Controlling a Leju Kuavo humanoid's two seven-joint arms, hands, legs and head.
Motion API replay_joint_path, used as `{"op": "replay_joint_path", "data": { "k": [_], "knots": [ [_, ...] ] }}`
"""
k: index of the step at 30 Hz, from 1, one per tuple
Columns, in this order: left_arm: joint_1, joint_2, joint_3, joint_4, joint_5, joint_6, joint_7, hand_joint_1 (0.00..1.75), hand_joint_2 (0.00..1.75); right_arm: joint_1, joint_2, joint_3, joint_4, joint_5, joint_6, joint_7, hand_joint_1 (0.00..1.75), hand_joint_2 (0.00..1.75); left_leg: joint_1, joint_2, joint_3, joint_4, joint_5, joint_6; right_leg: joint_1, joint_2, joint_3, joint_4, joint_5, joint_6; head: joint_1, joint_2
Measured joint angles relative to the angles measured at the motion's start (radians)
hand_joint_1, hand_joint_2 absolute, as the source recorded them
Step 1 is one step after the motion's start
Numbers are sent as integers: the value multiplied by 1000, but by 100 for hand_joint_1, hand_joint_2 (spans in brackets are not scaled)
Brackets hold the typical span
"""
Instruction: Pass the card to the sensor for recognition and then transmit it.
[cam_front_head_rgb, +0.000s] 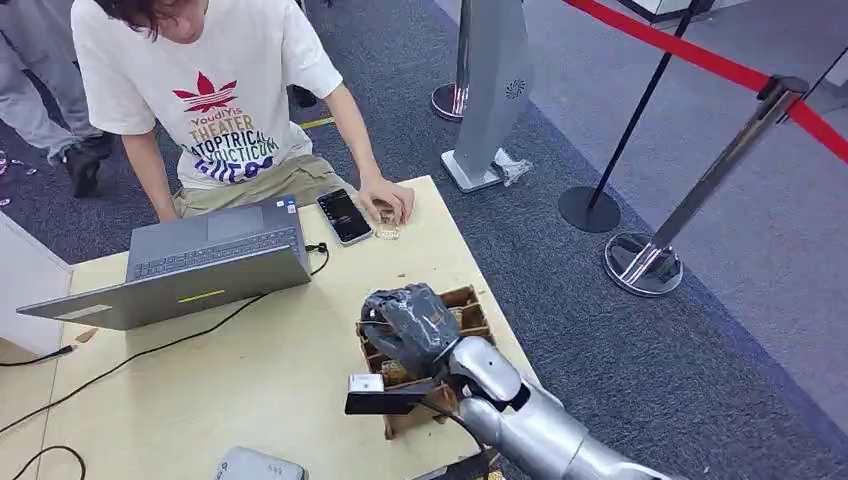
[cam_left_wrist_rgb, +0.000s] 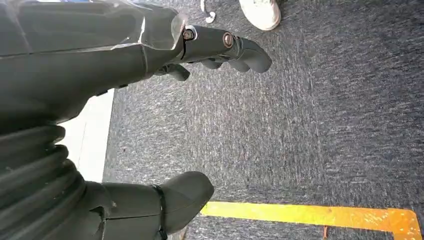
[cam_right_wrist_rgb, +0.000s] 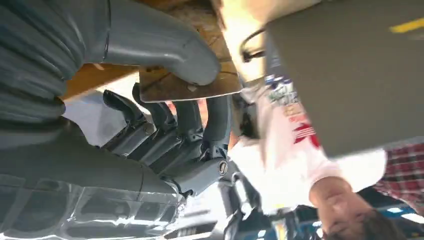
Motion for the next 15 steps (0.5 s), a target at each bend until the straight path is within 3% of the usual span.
{"op": "replay_joint_path", "data": {
  "k": [7, 15],
  "knots": [
    [-4, 0, 0, 0, -14, -3, 0, 0, 175, -59, 3, 0, -87, -134, 109, -44, 175, 175, 0, 0, 0, 0, 0, 0, 0, 0, 0, 0, 0, 0, 0, 0],
    [-4, 0, 6, 0, -13, -6, -10, 0, 175, -135, 3, 3, -108, -227, 132, -73, 175, 175, 0, 0, 0, 0, 0, 0, 0, 0, 0, 0, 0, 0, 0, 0]
  ]
}}
